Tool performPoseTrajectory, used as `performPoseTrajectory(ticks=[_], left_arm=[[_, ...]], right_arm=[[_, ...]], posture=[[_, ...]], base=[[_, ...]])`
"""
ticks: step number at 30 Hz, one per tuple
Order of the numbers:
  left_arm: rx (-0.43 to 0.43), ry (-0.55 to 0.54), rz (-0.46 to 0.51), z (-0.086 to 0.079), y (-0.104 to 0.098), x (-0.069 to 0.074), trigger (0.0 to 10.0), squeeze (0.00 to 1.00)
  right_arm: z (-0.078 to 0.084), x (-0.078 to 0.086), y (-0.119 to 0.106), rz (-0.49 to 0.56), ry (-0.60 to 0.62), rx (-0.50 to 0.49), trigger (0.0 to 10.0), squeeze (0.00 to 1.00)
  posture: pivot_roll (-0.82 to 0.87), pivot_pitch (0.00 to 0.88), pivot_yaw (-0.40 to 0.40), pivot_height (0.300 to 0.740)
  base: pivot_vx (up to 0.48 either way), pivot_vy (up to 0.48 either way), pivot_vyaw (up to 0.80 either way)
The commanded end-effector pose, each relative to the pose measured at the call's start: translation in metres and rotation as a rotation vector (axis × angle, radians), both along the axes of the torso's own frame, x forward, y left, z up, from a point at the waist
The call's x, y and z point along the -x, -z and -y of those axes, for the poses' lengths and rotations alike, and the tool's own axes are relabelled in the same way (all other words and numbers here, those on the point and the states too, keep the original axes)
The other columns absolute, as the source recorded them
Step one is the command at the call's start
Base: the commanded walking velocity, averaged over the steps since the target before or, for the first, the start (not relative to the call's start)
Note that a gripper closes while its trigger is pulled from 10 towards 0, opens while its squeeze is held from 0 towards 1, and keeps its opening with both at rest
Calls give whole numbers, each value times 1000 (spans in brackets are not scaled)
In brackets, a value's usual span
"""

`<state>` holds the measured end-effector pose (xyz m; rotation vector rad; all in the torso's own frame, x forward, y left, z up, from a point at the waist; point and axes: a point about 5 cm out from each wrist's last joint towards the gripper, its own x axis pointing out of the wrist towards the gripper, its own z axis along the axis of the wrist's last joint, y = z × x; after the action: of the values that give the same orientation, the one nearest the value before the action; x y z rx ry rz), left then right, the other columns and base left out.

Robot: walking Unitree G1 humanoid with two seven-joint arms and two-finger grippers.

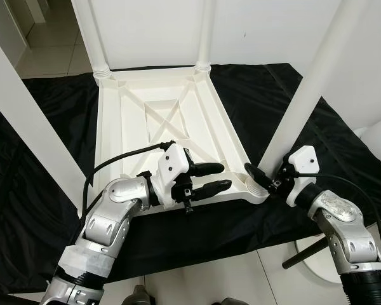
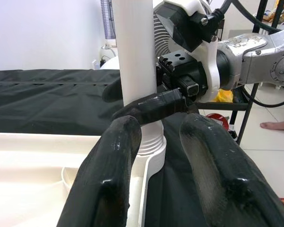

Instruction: Building children table

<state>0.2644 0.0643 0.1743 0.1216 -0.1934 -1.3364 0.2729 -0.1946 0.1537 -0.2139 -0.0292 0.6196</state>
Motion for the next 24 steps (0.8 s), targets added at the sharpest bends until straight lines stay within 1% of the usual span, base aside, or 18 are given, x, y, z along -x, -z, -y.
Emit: performPoseTrajectory(ticks=[1, 5, 6, 7, 9, 10, 12, 13, 15, 16, 17, 19, 21, 24], left_arm=[[-5, -30, 16, 3, -1, -2, 10000, 0], [-2, -34, 18, 3, -1, -2, 10000, 0], [-1, -33, 19, 4, -1, -2, 10000, 0], [-1, -33, 19, 4, -1, -2, 10000, 0], [0, -33, 19, 4, -1, -3, 10000, 0], [0, -33, 20, 4, -1, -3, 10000, 0], [0, -33, 21, 4, -1, -3, 10000, 0], [0, -33, 21, 4, -1, -3, 10000, 0], [1, -34, 15, 4, 0, -4, 10000, 0], [1, -34, 15, 4, 0, -4, 10000, 0], [9, -39, 2, 3, -1, -4, 10000, 0], [9, -39, 2, 3, -1, -4, 10000, 0], [34, -43, -34, 1, -2, -4, 10000, 0], [38, -43, -42, 0, -2, -4, 10000, 0]], right_arm=[[-3, 4, 5, -30, -36, -1, 0, 0], [-8, 9, 11, -47, -36, -13, 0, 0], [-9, 11, 12, -46, -26, -38, 0, 0], [-9, 11, 12, -46, -26, -38, 0, 0], [-9, 12, 12, -24, 30, -45, 0, 0], [-8, 11, 12, -10, 74, -47, 10000, 0], [-4, 10, 13, -5, 152, -52, 10000, 0], [-4, 10, 13, -5, 152, -52, 10000, 0], [-3, 13, 14, -6, 221, -107, 10000, 0], [-3, 13, 14, -6, 221, -107, 10000, 0], [-5, 16, 15, -3, 229, -123, 10000, 0], [-5, 16, 15, -3, 229, -123, 10000, 0], [-9, 24, 16, 2, 243, -145, 10000, 0], [-10, 27, 16, 3, 250, -149, 10000, 0]], posture=[[-5, 9, -8, 740], [-8, 6, -9, 740], [-7, 4, -12, 740], [-7, 4, -12, 740], [-10, 3, -10, 740], [-12, 2, -10, 740], [-16, 1, -9, 740], [-16, 1, -9, 740], [-17, 3, -8, 740], [-17, 3, -8, 740], [-21, 3, -3, 740], [-21, 3, -3, 740], [-23, 7, 2, 740], [-23, 7, 2, 740]], base=[[0, 0, 0], [0, 0, 0], [0, 0, 0], [0, 0, 0], [0, 0, 0], [0, 0, 0], [0, 0, 0], [0, 0, 0], [0, 0, 0], [0, 0, 0], [0, 0, 0], [0, 0, 0], [0, 0, 0], [0, 0, 0]])
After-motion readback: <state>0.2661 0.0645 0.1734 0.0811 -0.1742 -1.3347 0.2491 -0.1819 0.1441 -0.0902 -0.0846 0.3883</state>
